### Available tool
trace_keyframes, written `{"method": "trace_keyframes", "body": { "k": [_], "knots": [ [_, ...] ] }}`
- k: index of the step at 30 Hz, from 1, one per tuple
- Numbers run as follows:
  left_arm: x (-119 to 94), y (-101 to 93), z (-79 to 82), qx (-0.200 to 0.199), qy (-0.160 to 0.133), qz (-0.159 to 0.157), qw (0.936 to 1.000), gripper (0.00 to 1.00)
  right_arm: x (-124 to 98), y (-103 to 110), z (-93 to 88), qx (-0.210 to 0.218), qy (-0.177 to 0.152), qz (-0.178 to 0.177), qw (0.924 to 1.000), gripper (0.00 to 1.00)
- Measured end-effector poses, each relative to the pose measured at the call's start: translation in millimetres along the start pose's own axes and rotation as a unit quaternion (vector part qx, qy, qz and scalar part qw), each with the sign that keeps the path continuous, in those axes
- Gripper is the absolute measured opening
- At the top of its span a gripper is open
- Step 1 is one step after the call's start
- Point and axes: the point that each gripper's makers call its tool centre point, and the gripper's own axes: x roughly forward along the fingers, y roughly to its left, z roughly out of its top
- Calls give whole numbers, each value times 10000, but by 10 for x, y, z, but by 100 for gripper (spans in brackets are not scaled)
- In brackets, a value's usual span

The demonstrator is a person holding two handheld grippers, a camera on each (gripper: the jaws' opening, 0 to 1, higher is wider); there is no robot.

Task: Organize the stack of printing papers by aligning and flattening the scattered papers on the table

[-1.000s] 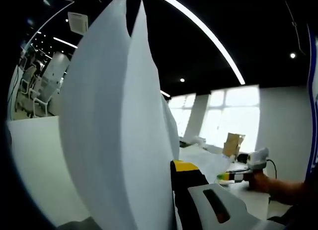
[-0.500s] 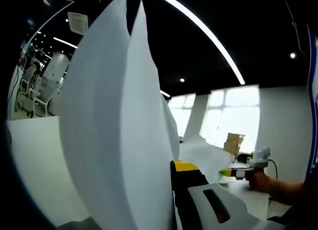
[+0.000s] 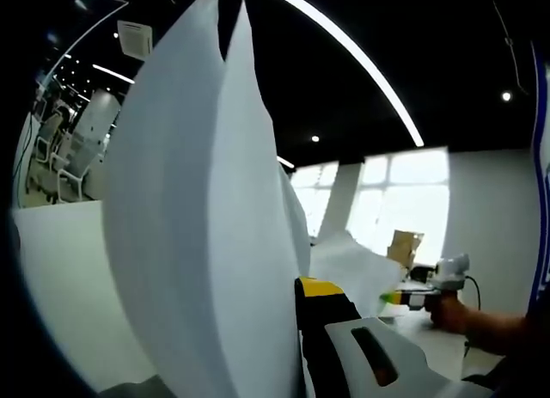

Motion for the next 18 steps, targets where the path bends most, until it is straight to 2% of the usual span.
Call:
{"method": "trace_keyframes", "body": {
  "k": [18],
  "knots": [
    [-2,2,-4,8,21,2,10000,6,-5,5,68,-197,-167,-46,9997,0]
  ]
}}
